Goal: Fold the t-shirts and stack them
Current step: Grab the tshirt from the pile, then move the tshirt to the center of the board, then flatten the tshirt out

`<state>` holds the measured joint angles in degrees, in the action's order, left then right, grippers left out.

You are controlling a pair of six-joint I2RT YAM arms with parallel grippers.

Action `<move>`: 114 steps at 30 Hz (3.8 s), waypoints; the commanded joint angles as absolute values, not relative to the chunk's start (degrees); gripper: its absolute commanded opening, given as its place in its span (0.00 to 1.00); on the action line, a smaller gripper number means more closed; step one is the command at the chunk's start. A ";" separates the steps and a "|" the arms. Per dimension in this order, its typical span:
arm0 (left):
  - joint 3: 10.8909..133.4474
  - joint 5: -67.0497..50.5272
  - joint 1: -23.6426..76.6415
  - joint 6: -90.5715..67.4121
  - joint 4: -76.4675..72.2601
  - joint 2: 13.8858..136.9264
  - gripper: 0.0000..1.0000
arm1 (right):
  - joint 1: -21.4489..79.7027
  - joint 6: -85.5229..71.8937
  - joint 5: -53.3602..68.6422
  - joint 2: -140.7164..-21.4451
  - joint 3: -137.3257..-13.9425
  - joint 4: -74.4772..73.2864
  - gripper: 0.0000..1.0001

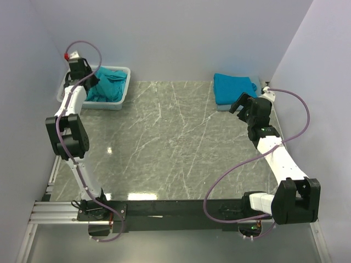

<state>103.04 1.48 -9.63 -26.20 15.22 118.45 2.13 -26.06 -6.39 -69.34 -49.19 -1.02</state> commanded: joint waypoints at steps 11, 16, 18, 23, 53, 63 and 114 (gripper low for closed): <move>101.70 -11.60 -9.32 -31.73 0.53 96.78 0.00 | 2.46 -26.01 -7.47 -64.16 -49.04 -0.09 0.96; 102.48 -10.46 -5.90 -27.61 1.40 88.88 0.03 | 2.55 -26.37 -6.34 -63.46 -48.69 -0.18 0.96; 102.74 -10.89 -3.88 -25.76 1.93 86.76 0.04 | 2.46 -26.54 -5.98 -63.20 -48.60 -0.09 0.96; 105.63 -15.90 -0.36 -23.12 5.00 81.57 0.03 | 2.55 -26.89 -5.10 -62.23 -48.16 1.32 0.96; 66.73 9.48 21.19 -35.30 0.87 74.62 0.60 | 2.55 -26.02 -5.54 -61.34 -47.72 -0.69 0.96; 53.89 11.87 18.37 -40.16 5.01 68.30 0.89 | 6.06 -25.57 -2.54 -66.09 -50.00 -3.68 0.96; 52.03 5.54 31.99 -47.37 16.44 89.99 0.28 | 17.23 -28.65 -11.34 -75.23 -46.06 -18.81 0.93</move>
